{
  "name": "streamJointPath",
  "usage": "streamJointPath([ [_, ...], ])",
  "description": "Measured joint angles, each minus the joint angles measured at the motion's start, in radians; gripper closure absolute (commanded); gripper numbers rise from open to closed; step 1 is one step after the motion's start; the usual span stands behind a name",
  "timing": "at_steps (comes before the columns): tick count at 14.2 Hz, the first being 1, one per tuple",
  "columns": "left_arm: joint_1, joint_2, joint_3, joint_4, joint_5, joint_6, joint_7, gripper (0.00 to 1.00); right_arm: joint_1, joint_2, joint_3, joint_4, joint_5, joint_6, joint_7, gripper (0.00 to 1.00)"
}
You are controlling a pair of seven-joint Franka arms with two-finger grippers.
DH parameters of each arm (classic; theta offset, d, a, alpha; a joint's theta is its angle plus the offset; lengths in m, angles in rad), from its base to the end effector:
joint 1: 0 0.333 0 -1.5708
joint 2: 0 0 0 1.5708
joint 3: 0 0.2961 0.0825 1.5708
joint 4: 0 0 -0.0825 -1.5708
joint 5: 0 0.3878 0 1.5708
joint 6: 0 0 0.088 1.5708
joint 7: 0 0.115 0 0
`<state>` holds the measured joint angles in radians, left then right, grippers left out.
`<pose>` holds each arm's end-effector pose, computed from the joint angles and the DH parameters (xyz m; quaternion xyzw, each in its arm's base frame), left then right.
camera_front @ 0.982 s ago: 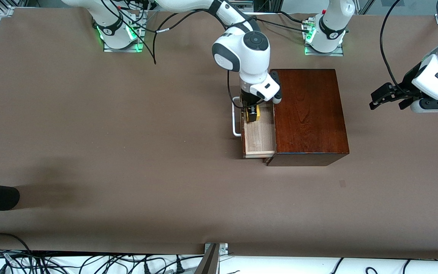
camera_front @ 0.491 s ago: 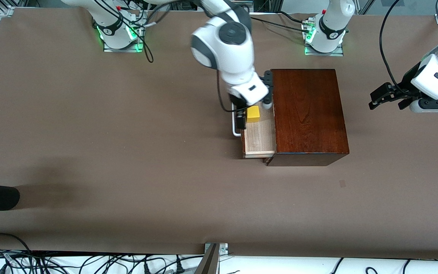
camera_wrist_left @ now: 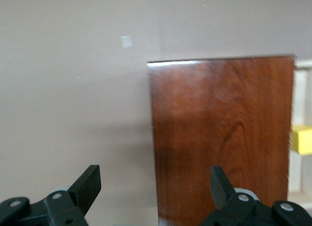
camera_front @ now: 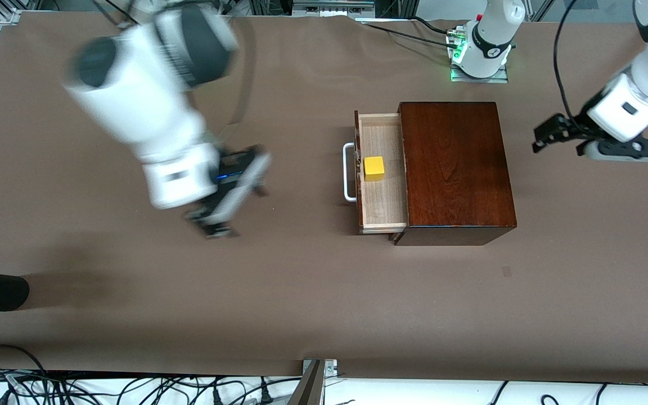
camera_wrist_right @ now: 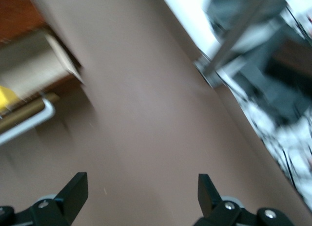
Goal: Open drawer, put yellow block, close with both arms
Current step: 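Withdraw the right gripper while the left gripper reaches toward the drawer, then push the drawer front shut with the left gripper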
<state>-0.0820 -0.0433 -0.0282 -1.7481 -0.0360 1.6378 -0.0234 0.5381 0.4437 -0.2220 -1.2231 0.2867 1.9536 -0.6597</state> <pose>0.5413 -0.0641 0.5418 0.9984 -0.0415 -0.0346 0.0150 0.6577 0.2726 0.5315 -0.8772 -0.4474 -0.1605 0.0676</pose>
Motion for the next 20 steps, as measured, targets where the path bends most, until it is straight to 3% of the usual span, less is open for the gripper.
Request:
streamJointPath([
  [5, -0.032, 0.037, -0.105, 0.064, -0.032, -0.031, 0.312, 0.00, -0.290, -0.237, 0.012, -0.288, 0.012, -0.124, 0.052, 0.00],
  [8, -0.071, 0.124, -0.141, 0.091, -0.078, -0.032, 0.491, 0.00, -0.312, -0.378, 0.022, -0.390, -0.095, -0.203, 0.201, 0.00],
  [12, -0.211, 0.244, -0.194, 0.161, -0.182, -0.037, 0.517, 0.00, -0.312, -0.559, 0.063, -0.552, -0.242, -0.242, 0.404, 0.00],
  [17, -0.361, 0.491, -0.217, 0.304, -0.214, 0.042, 0.703, 0.00, -0.356, -0.580, 0.132, -0.548, -0.271, -0.256, 0.529, 0.00],
  [20, -0.445, 0.605, -0.221, 0.349, -0.127, 0.182, 0.888, 0.00, -0.393, -0.567, 0.150, -0.527, -0.271, -0.263, 0.538, 0.00],
])
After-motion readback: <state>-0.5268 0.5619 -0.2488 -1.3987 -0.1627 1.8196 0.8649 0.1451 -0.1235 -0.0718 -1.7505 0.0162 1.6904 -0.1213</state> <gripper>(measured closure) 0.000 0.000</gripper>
